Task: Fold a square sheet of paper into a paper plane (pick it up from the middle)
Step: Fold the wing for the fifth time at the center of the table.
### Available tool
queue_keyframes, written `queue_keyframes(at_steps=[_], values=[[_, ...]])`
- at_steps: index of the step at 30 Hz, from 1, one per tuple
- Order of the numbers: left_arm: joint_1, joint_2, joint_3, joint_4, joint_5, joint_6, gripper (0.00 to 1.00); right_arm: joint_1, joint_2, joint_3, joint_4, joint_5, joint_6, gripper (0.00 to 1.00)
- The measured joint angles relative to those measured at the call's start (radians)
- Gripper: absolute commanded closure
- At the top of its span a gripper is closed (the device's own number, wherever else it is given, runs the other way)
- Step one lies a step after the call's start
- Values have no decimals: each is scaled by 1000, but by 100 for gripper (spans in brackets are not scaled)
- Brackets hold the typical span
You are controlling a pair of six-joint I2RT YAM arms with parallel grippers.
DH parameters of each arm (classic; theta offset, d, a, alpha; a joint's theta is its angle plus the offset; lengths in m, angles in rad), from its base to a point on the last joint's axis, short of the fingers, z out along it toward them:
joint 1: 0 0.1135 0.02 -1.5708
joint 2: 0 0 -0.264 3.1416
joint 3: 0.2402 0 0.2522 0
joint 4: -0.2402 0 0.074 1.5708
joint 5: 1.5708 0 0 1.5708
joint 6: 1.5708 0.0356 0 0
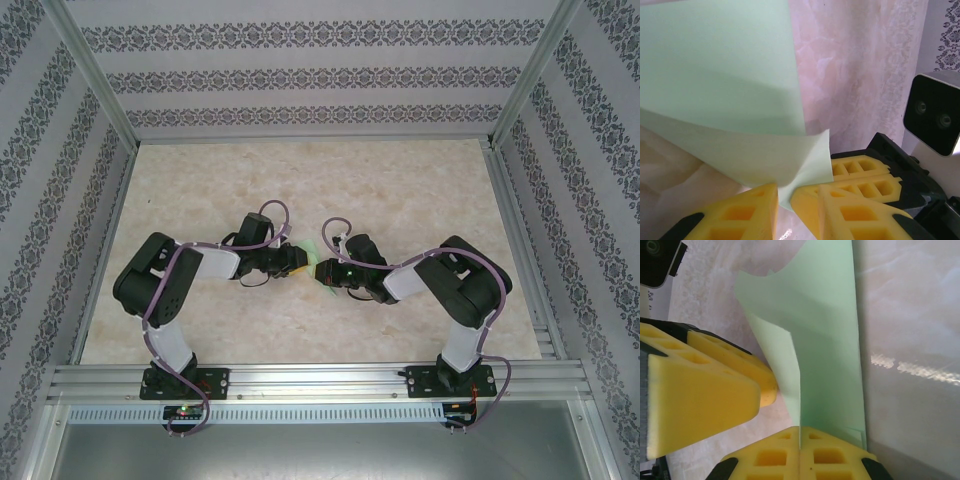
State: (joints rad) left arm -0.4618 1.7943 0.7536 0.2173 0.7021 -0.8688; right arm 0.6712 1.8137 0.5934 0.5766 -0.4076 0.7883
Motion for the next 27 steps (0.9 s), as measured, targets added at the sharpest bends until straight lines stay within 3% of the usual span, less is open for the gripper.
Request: queue_keyframes(at_steps=[15,20,27], values=[[-5,47,28,-2,-9,0,78,0,1,12,-17,-13,-1,88],[-6,58,50,-33,-23,4,80,0,-21,29,-74,-15,-10,81],[-10,60,70,-80,-38,10,81,0,-82,33,-202,-9,-58,80]])
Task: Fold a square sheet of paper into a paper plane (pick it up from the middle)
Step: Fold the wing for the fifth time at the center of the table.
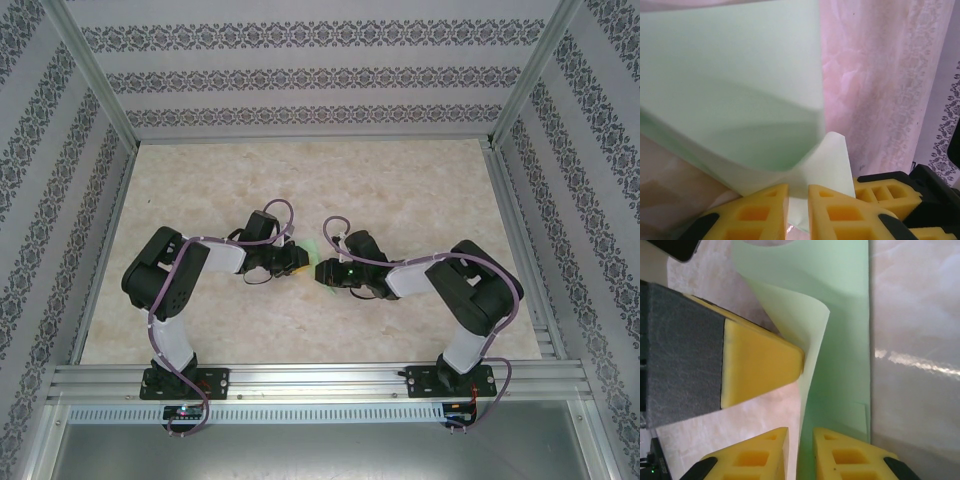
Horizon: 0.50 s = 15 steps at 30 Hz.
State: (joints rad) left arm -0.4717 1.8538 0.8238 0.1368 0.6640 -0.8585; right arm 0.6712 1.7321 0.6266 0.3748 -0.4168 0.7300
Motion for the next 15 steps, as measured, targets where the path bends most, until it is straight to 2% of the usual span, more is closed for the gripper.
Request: queue_keyframes(at_steps=[15], values=[[-2,0,13,-30,-7,13,82,0,-52,-27,-75,-3,-33,85]])
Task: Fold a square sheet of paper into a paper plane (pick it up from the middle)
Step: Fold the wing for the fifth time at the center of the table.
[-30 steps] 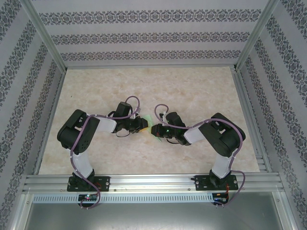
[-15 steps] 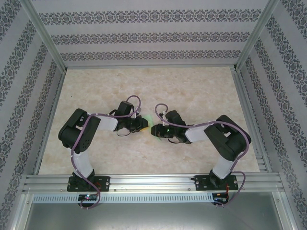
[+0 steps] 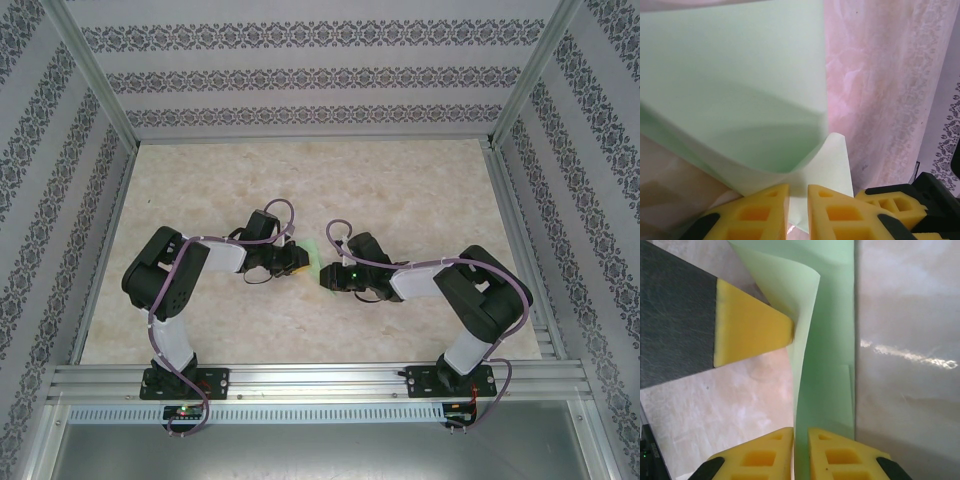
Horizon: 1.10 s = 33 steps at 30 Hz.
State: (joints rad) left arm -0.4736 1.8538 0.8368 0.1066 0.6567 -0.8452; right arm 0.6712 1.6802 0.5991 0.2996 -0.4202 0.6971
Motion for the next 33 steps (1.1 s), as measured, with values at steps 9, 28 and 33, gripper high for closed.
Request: queue_keyframes(at_steps=[9,28,33], values=[[0,0,10,-22,-3,6,81,0,18,0,-1,0,-11,93],[-47,-94,5,-30,46,37,76,-18,48,-4,37,-43,47,94],[-66,-68,-6,-28,47,37,79,-27,55,-1,40,-65,69,94]])
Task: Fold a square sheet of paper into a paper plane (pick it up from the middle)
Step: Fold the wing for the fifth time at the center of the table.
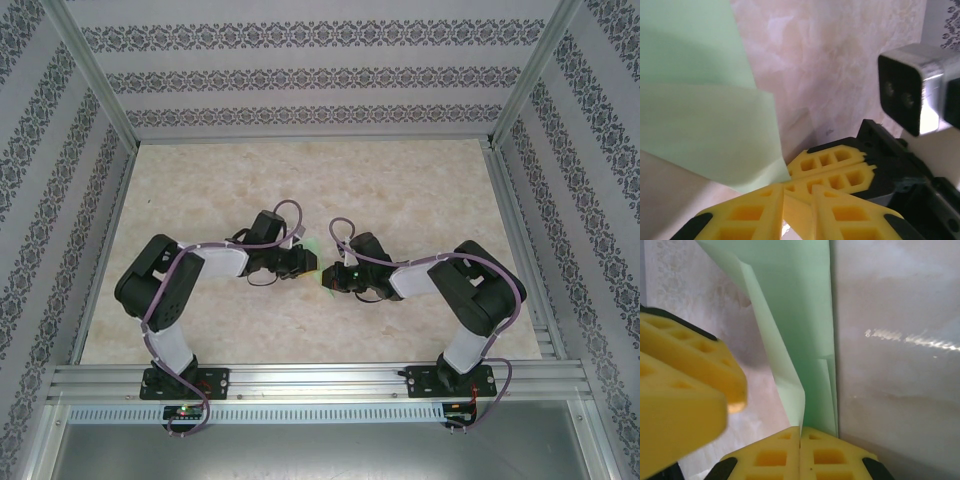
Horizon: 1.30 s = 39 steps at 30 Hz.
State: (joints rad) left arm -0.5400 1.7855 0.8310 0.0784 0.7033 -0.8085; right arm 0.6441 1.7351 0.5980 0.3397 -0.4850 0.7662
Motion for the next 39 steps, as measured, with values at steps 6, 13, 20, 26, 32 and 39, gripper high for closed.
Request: queue_keyframes(at_steps=[6,13,20,26,32,39], values=[[0,38,0,3,0,0,80,-10,6,2,1,-20,19,94],[0,59,1,7,-2,0,81,-12,9,5,1,-30,21,90],[-3,73,21,-20,-11,14,82,-11,-1,13,-18,-36,19,84],[-7,75,43,-69,-31,40,83,-9,-31,14,-84,-21,6,84],[-7,76,49,-85,-34,45,83,-3,-44,9,-112,-5,-9,89],[-11,76,58,-99,-34,49,82,2,-41,4,-109,5,-9,95]])
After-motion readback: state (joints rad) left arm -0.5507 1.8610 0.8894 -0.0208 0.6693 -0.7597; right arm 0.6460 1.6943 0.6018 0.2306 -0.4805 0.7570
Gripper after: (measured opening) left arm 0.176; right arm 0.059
